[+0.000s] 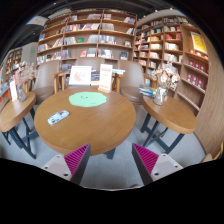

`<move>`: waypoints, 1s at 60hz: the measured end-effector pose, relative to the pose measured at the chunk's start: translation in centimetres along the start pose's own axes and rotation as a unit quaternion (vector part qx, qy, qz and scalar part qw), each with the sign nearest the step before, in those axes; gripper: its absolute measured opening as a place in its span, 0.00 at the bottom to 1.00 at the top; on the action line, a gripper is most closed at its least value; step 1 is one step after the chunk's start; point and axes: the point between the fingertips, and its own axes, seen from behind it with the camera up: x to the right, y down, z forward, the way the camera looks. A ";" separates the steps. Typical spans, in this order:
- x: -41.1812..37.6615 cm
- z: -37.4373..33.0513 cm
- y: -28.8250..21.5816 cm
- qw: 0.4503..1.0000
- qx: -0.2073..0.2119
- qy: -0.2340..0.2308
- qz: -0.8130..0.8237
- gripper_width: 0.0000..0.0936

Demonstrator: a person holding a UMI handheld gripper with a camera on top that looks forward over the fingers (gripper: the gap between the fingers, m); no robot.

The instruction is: Arrange mouse

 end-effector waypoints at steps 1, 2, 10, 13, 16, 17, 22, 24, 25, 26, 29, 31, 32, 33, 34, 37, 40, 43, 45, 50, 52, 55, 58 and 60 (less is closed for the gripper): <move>0.2 -0.6 1.2 1.000 0.002 0.001 -0.002 0.92; 0.0 -0.5 1.2 1.000 0.003 0.000 -0.004 0.91; -4.1 -0.5 0.7 1.000 0.003 -0.030 -0.006 0.91; -6.0 -0.7 0.4 0.999 0.003 -0.041 -0.005 0.91; -7.3 -0.8 0.0 0.999 0.007 -0.045 -0.011 0.91; -7.7 -0.8 0.0 0.999 0.008 -0.045 -0.013 0.92; -10.1 -1.1 0.0 0.998 0.006 -0.056 -0.021 0.91; -11.3 -1.0 -0.6 0.998 0.003 -0.063 -0.020 0.91; -11.8 -1.0 -0.6 0.998 0.003 -0.066 -0.020 0.91; -12.4 -1.1 -0.5 0.997 0.002 -0.069 -0.021 0.91; -14.0 -1.3 -0.5 0.997 0.000 -0.076 -0.022 0.91; -15.1 -1.4 -0.5 0.996 0.000 -0.080 -0.023 0.91; -15.6 -1.4 -0.5 0.996 0.001 -0.082 -0.024 0.91; -16.2 -1.5 -0.5 0.996 0.001 -0.084 -0.024 0.91; -16.7 -1.5 -0.5 0.996 0.002 -0.086 -0.024 0.91; -18.2 -1.6 -0.6 0.995 0.006 -0.092 -0.024 0.91; -19.8 -1.5 -0.8 0.995 0.013 -0.100 -0.025 0.91; -21.1 -1.3 -0.9 0.994 0.017 -0.105 -0.026 0.91; -21.8 -1.0 -0.9 0.994 0.019 -0.106 -0.027 0.92; -23.0 0.3 -1.0 0.994 0.019 -0.104 -0.030 0.91; -23.5 0.9 -0.9 0.994 0.017 -0.104 -0.029 0.91; -24.1 2.0 -0.9 0.994 0.014 -0.102 -0.030 0.91; -24.6 3.1 -0.8 0.994 0.011 -0.101 -0.029 0.92; -24.8 3.8 -0.8 0.995 0.008 -0.100 -0.027 0.91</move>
